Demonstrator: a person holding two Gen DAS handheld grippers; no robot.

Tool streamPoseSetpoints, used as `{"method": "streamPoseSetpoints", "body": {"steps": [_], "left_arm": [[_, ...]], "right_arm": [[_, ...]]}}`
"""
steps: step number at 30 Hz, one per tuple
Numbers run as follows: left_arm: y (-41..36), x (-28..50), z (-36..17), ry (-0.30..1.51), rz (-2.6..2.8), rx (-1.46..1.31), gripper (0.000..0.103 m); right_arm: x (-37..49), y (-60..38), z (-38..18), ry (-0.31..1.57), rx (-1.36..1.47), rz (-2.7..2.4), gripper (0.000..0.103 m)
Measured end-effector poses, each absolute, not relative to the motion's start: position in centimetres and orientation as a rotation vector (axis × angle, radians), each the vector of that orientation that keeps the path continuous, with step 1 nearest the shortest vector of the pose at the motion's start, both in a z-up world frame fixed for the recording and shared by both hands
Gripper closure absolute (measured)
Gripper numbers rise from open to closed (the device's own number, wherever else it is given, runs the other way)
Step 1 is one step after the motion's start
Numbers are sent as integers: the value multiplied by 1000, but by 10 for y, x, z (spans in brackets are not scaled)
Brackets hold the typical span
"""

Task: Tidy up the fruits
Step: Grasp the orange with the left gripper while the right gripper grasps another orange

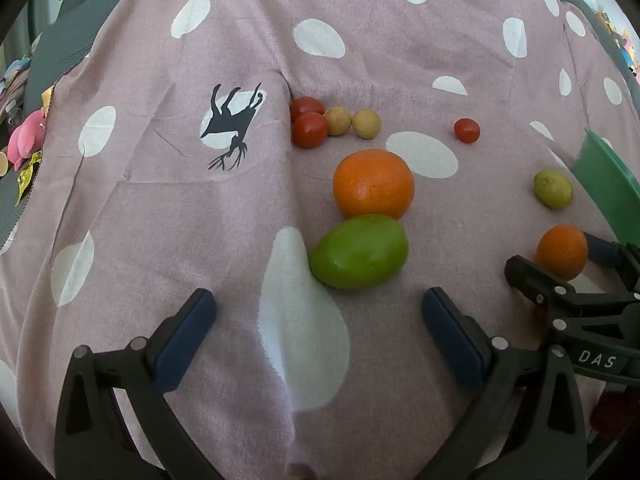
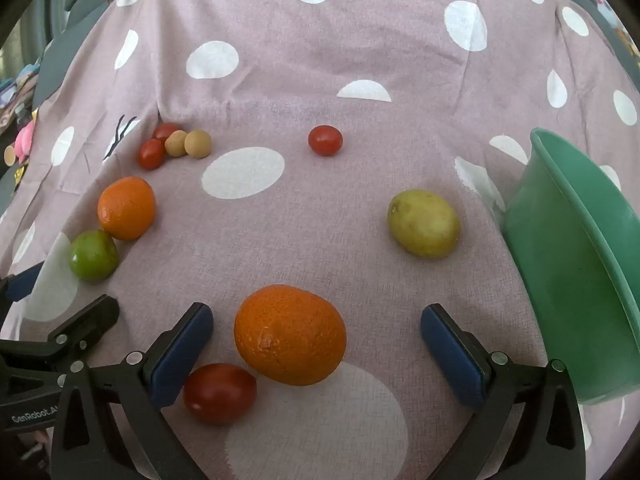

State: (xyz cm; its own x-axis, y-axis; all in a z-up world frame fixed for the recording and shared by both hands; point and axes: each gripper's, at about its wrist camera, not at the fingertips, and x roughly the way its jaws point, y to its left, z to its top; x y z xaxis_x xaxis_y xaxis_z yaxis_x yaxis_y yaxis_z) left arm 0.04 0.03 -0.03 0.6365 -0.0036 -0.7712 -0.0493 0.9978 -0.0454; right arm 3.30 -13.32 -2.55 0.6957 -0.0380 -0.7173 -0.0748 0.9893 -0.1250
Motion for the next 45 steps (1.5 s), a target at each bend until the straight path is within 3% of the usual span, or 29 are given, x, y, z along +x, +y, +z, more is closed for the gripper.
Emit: {"method": "streamPoseSetpoints", "body": {"steps": [6,11,17,24,27,29,31,33,35,38,45], "left_arm": [[1,6,4,919,32,-66,0],[1,-1,13,915,30,-23,14],[15,-15,42,824,-11,-92,14],[36,-10,84,811,-79,-259,17],[30,5,103,824,-106,-256,24],[25,12,110,821,-82,-223,31],[21,17,112,815,-101,-215,32],[18,18,105,826,-149,-218,33],[16,21,91,859,-183,-232,40],[13,29,77,899,-158,-206,45],[17,47,66,931,-198,-271,46]], "right_arm": [[33,-133,-26,800,-148,21,0],[32,-134,-26,806,-145,22,0],[30,-133,-17,877,-115,58,0],[13,-141,52,775,37,123,0],[13,-139,80,738,54,103,0],[16,-139,91,718,103,125,3],[20,-140,90,723,137,150,5],[25,-138,83,750,144,153,13],[28,-139,72,779,125,136,29],[30,-151,60,817,151,97,38],[27,-163,35,895,215,106,39]]}}
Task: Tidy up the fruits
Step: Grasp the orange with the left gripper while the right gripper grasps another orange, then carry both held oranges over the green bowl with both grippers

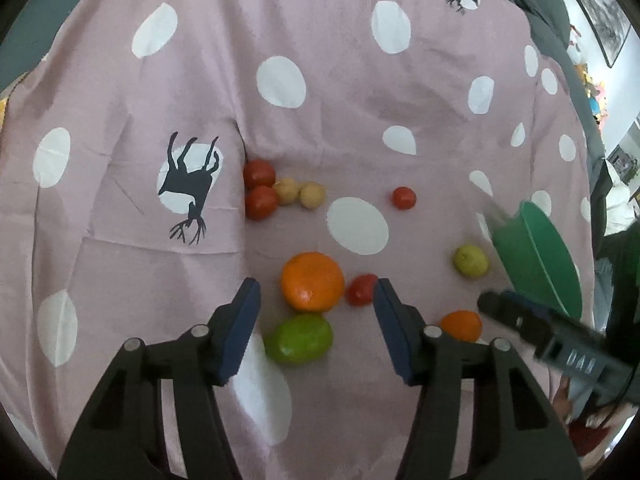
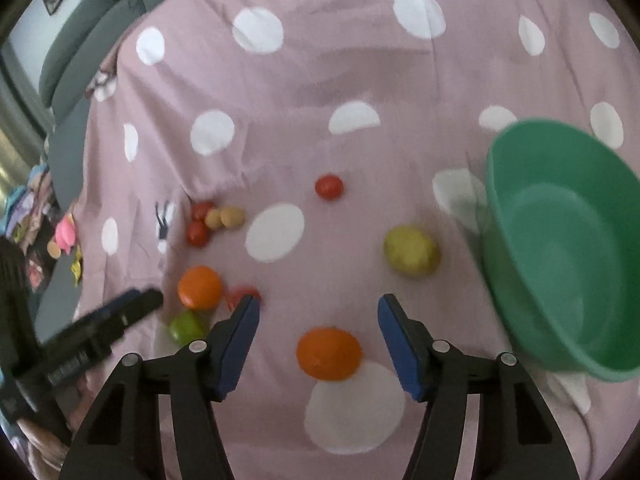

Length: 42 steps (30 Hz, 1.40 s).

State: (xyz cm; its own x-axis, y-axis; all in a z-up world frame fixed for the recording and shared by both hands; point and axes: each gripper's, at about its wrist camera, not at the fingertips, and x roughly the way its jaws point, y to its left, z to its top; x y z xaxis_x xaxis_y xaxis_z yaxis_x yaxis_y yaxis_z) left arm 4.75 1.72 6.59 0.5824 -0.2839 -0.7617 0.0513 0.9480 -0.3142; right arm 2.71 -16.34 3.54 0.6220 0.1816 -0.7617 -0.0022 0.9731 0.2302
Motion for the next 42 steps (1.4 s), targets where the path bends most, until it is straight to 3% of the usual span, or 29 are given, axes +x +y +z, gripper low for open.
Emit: {"method": "streamPoseSetpoints", "body": {"steps": [13,17,24,35,42], "left_arm": [[-9,91,32,1052,-172,-176,48],[-8,97,24,1067,-169,-192,57],[-6,93,23,1044,-159,-204,58],[-9,52,79,877,-210,-227,58],[-50,39,111,819,-277,-189,58]], "right_arm": [[39,-162,-1,1038,194,78,39],[39,-158,0,1037,182,97,49],[38,-152,-1,1031,145,98,59],[22,-158,36,865,185,96,60],[8,-190,70,716,221,0,60]]}}
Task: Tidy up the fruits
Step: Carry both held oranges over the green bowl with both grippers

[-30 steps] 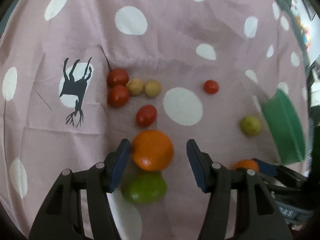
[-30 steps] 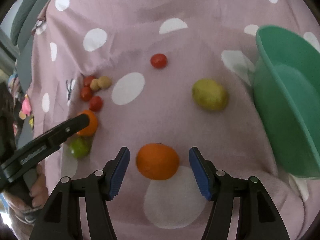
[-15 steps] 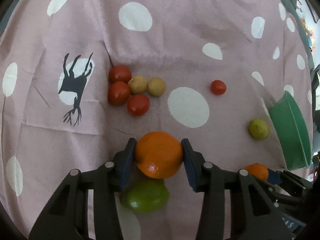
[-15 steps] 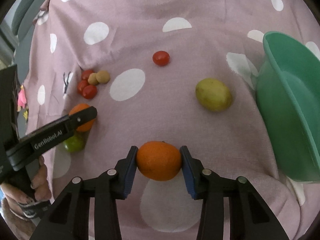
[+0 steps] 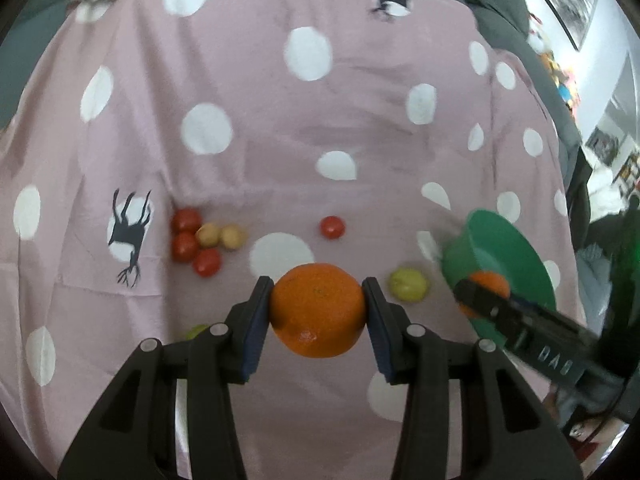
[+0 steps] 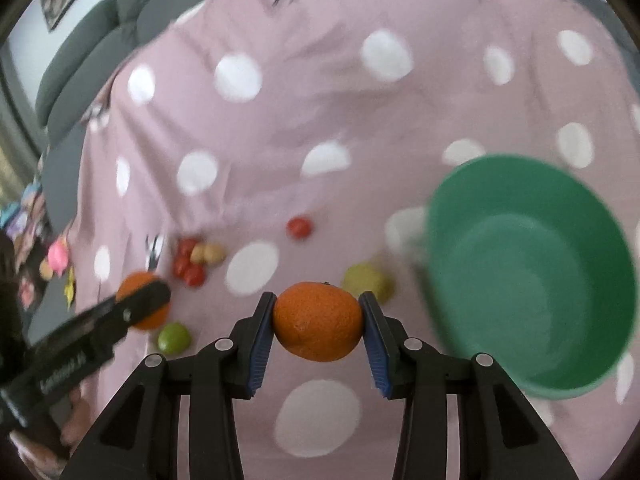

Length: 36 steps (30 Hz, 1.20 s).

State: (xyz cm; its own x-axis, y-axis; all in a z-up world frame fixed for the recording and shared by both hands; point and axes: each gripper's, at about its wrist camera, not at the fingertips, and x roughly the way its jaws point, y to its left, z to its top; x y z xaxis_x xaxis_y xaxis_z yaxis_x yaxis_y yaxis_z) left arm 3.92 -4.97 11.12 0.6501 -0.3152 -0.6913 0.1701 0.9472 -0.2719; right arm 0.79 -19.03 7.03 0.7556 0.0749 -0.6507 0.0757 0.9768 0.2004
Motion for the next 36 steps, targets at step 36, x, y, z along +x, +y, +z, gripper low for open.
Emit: {"method": "streamPoseSetpoints", "body": {"steps": [36], "left_arm": [[-244,57,101,843,-600,-33,58]], "right_arm": [[-47,-339,64,567,472,-331,59]]}}
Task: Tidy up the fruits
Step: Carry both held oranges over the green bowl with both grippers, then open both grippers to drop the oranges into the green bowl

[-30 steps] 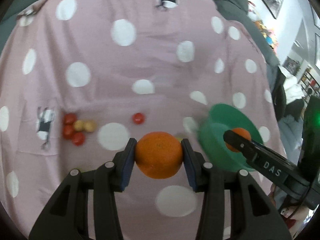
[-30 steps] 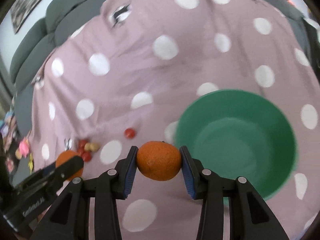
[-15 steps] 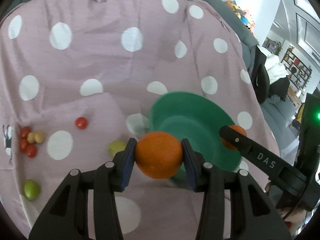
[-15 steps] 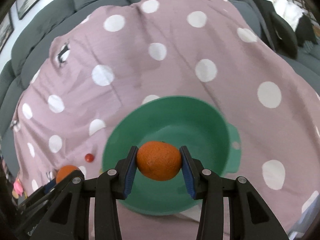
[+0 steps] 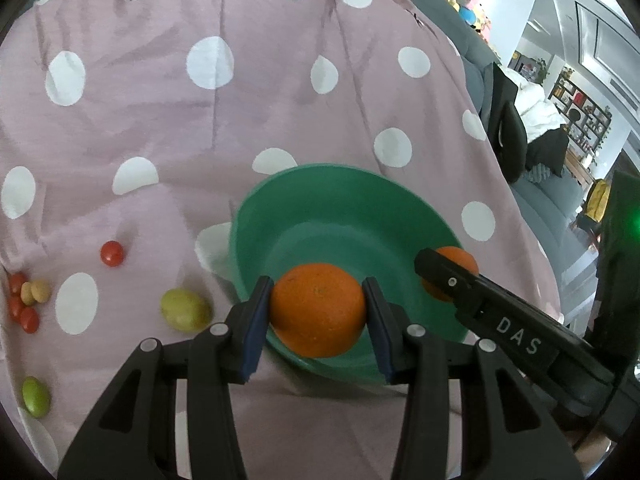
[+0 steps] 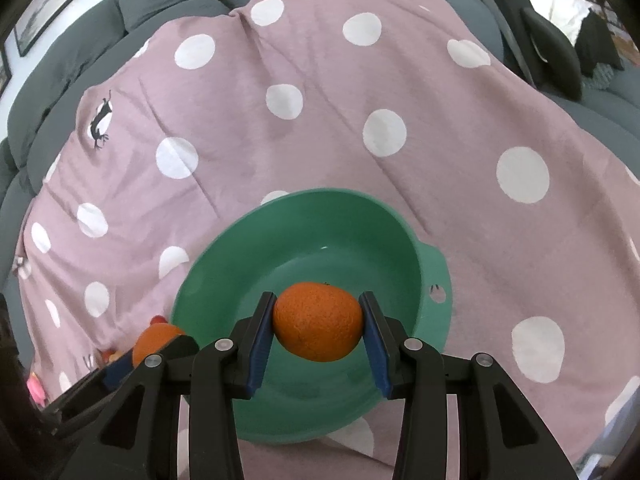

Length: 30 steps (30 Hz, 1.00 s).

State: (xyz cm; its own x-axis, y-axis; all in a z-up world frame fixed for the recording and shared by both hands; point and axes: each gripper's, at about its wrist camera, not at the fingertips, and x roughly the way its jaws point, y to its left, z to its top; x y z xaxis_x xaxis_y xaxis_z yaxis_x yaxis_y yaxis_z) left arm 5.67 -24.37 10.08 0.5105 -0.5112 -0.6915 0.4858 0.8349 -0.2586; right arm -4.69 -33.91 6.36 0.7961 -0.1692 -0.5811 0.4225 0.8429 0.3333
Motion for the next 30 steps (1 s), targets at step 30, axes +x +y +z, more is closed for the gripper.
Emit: {"method": "streamPoseSetpoints", "body": {"steps": [30], "left_arm": [[-197,48,127,767,-542,-90,29]], "right_arm": [[-47,-320,83,550,361,-384,57]]}}
